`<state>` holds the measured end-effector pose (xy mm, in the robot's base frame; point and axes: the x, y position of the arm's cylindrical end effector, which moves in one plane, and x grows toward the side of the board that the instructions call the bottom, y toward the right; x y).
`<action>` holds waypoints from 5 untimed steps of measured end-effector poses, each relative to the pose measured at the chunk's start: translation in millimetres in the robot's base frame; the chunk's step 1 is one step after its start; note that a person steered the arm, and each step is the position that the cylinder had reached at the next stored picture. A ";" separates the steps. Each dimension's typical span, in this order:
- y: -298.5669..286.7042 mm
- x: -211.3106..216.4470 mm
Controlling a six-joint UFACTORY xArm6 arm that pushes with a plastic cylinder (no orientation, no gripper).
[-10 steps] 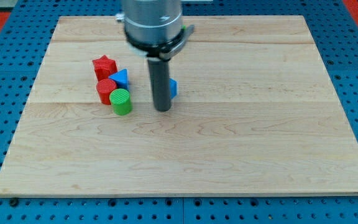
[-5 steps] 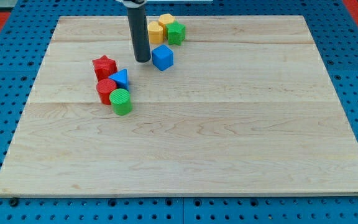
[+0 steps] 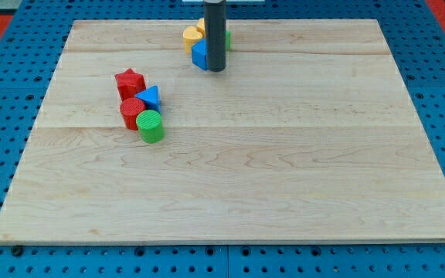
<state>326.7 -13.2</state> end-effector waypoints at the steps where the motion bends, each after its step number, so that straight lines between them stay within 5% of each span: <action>1: -9.4 59.6; 2: -43.5 103.5; 5: -166.0 58.2</action>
